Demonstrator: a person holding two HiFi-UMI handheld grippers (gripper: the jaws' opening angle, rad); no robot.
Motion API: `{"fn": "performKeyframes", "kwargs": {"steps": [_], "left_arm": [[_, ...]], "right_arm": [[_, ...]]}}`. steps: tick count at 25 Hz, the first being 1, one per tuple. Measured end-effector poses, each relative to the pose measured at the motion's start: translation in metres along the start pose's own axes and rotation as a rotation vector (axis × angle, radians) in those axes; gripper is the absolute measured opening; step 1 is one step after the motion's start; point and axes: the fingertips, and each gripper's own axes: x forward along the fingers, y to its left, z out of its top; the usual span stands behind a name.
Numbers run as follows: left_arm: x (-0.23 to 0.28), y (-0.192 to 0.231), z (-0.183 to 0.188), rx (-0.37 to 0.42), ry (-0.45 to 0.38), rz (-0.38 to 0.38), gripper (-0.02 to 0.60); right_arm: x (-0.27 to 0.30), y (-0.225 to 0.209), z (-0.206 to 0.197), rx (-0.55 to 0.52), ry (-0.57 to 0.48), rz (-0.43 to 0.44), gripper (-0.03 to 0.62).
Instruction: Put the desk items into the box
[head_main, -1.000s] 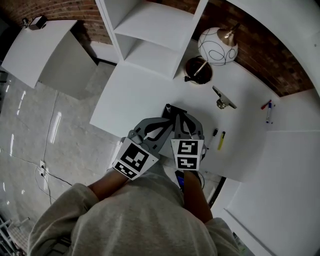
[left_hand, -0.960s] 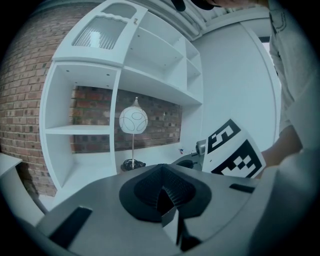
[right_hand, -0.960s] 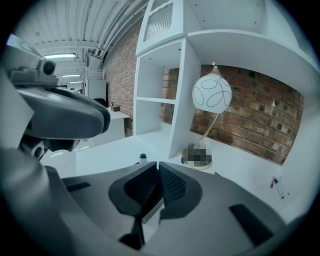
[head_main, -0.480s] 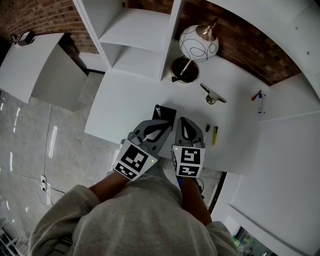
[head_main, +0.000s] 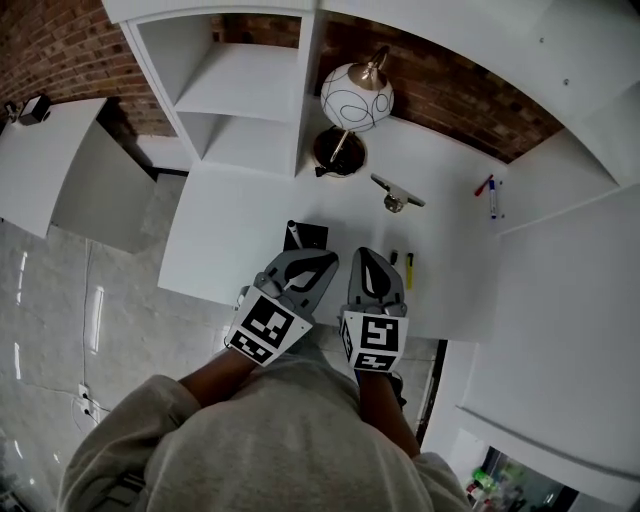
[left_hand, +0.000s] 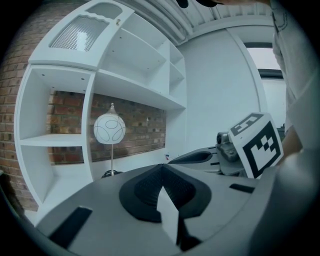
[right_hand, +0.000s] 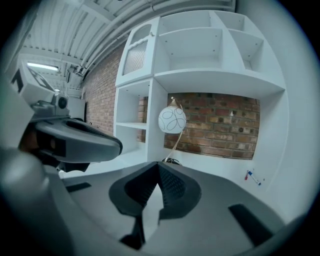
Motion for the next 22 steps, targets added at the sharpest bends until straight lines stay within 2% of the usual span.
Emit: {"fn": "performKeyframes", "kwargs": {"steps": [12, 22], "left_arm": [[0.016, -0.028, 0.011, 0.034, -0.016, -0.066, 0.007], [0.029, -0.050, 0.011, 0.056, -0.023, -0.074, 0.006]], "right_arm": [[-0.044, -0.024, 0.009, 0.008, -0.062, -0.078, 0.017], [-0.066, -0.046, 0.006, 0.020, -0.096, -0.114, 0.017]]}}
